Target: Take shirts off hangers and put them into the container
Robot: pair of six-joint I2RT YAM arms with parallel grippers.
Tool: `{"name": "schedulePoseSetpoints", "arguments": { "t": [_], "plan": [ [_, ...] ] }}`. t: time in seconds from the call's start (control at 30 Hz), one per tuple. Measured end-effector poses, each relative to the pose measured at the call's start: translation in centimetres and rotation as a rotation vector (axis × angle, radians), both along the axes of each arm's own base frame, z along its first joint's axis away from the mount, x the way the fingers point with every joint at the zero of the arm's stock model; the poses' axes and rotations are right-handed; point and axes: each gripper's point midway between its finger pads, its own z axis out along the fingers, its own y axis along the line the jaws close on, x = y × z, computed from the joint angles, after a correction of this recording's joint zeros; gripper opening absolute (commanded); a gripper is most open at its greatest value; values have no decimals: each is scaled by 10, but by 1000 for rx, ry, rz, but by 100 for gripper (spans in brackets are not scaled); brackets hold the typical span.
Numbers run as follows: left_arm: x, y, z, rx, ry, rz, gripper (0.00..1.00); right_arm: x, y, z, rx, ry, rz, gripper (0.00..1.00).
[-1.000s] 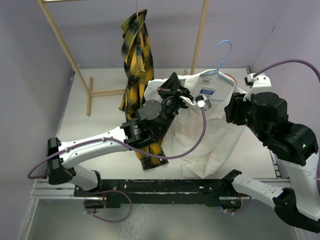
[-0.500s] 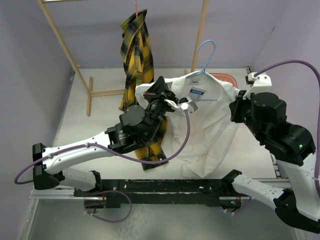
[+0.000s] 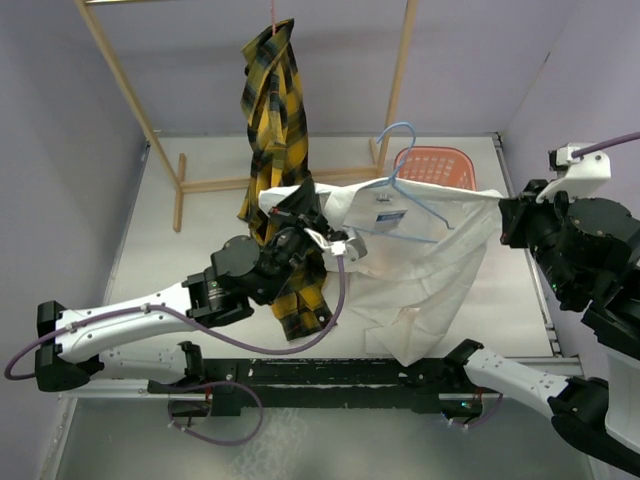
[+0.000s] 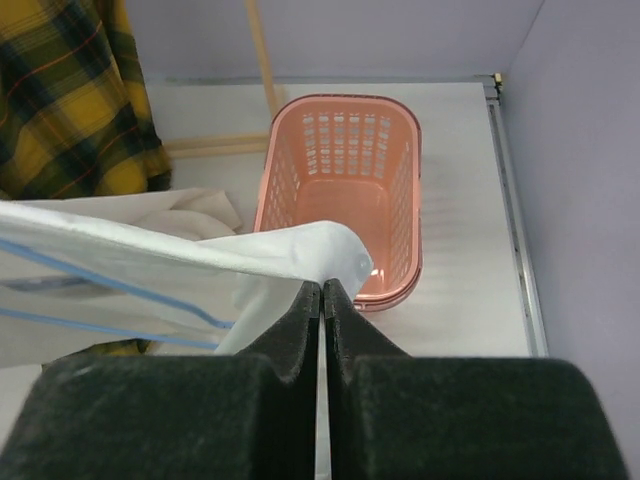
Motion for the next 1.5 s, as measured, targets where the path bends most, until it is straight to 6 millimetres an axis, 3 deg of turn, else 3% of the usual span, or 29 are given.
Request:
{"name": "schedulePoseSetpoints", "arguments": {
  "t": [0.2,0.33,0.47,0.5,0.53,0.57,0.6,0.67,0.83,0.97,1.23,1.5],
  "plan": [
    [-21,13,1,-15,-35,-122,0,2,-2,-2,-37,19,-10,0],
    [-23,64,22,-80,-72,-37,0,-5,-33,-1,-130,35,-138,0],
    [-20,101,45,-142,-128,90,0,-24,-48,21,-91,-12,-152,0],
    [-18,104,46,-146,-132,108,0,-30,-52,25,-77,-26,-151,5],
    [-17,104,45,-142,-131,115,0,-36,-54,26,-61,-35,-139,18],
    [-16,102,44,-136,-128,118,0,-39,-52,25,-52,-34,-117,40],
    [-15,98,41,-126,-124,119,0,-41,-47,22,-37,-30,-79,51],
    [-11,90,35,-102,-114,117,0,-42,-28,11,-8,-9,23,59],
    [-5,70,16,-37,-77,103,0,-30,39,-47,51,86,302,62],
    [-5,68,12,-46,-53,90,0,-21,66,-78,70,132,385,63],
    [-8,71,19,-103,-24,66,0,-10,96,-92,136,105,474,63],
    [-10,75,24,-129,-12,53,0,-2,102,-109,154,112,463,62]
  ]
}}
